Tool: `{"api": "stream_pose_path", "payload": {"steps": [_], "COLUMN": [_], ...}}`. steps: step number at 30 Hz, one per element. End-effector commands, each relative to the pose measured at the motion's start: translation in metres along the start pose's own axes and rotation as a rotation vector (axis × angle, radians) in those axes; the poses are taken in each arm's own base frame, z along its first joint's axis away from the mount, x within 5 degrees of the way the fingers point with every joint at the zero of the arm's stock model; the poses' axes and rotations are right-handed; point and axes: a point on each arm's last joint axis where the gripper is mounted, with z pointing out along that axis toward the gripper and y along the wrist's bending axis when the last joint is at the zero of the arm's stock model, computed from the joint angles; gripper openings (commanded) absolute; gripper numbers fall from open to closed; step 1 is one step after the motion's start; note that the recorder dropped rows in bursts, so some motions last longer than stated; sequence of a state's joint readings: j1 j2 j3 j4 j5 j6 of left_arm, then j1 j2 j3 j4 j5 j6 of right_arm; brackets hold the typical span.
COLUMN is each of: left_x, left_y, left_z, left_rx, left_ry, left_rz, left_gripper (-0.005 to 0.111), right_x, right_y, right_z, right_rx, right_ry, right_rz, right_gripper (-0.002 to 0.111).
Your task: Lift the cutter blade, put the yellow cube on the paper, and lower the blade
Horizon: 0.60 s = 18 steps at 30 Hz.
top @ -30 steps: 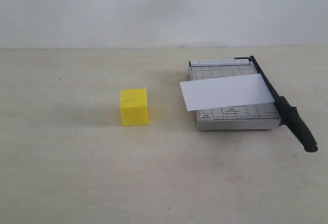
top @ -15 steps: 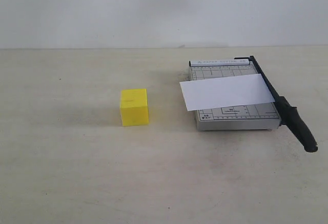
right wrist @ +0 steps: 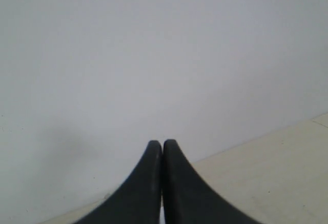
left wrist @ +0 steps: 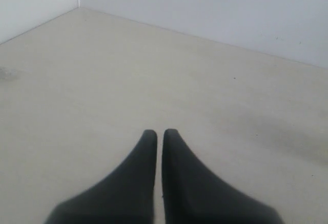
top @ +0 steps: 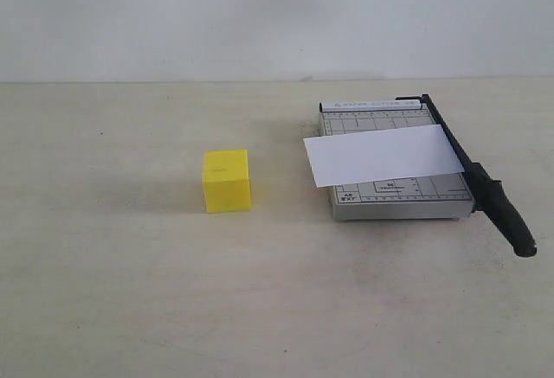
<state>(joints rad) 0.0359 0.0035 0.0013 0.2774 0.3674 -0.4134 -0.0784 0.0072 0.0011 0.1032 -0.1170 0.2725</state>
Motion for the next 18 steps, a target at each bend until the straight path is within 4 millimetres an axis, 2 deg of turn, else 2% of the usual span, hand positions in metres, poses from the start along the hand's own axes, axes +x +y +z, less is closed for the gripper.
{"api": "stream_pose_path", "payload": {"steps": [1,5,12,18], "left_x": [-0.001,-0.001,-0.001,-0.001], "left_y": [0.000,0.000,0.000,0.000], "left_z": [0.000,0.000,0.000,0.000], "left_rx": [-0.001,-0.001,-0.001,-0.001], "left_ry": [-0.006,-0.006,-0.006,-0.006], "left_rz": [-0.005,-0.005,-0.005,-0.005], "left_gripper": [0.004,0.004,0.004,0.004], "right_x": [0.000,0.000,-0.006,-0.021], "right_y": [0.000,0.001,0.004,0.010], "right_z": [-0.001,-0.001,0.002,0.012], "right_rx": [0.000,0.023,0.028,0.033], "right_ry": [0.000,0.090,0.107,0.129], "right_rz": [0.016,0.026,0.022,-0.052], "right_gripper": [0.000,0.000,0.000,0.000]}}
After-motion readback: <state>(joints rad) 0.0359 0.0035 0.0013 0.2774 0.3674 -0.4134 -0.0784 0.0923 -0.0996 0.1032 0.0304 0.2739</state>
